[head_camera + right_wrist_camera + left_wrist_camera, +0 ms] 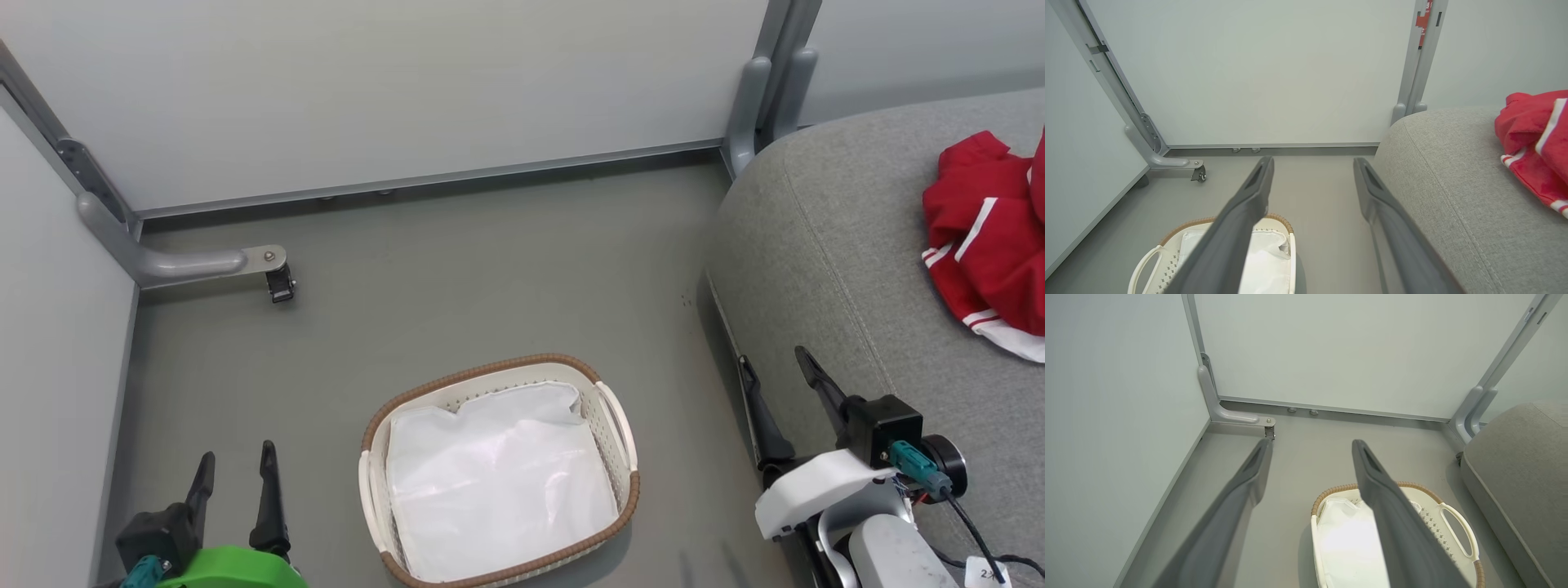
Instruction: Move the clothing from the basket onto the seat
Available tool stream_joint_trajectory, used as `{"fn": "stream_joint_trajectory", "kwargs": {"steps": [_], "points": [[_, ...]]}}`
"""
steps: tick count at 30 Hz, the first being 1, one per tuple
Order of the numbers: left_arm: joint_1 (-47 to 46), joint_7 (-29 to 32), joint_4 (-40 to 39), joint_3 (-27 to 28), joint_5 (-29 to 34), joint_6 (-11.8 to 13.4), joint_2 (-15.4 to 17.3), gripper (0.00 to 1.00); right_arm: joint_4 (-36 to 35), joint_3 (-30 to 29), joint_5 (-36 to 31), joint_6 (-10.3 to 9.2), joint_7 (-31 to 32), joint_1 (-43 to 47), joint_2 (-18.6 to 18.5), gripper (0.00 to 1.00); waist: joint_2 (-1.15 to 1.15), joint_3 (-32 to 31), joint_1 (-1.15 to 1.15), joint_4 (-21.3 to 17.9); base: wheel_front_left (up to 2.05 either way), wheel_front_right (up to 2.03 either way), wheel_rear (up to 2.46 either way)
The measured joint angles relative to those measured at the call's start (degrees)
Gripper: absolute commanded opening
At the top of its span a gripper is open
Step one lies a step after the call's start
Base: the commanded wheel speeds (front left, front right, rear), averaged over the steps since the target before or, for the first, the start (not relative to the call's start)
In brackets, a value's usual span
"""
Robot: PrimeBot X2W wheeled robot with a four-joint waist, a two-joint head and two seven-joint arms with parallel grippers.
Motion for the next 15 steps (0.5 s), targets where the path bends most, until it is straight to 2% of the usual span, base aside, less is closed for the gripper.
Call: {"fn": "stream_joint_trajectory", "kwargs": {"steps": [6,15], "points": [[0.0,0.6,2.3,-0.3,-0.7,0.0,-0.5,0.00,2.2,0.0,1.0,0.00,0.4,1.7,0.4,0.00,0.00,-0.1,0.00,0.0,0.00,0.00,0.00],[0.0,3.4,1.3,0.3,-10.3,0.0,-0.7,0.00,1.7,-1.1,11.2,0.00,2.8,1.9,0.4,0.00,0.00,-0.4,0.00,0.1,0.00,0.00,0.00]]}}
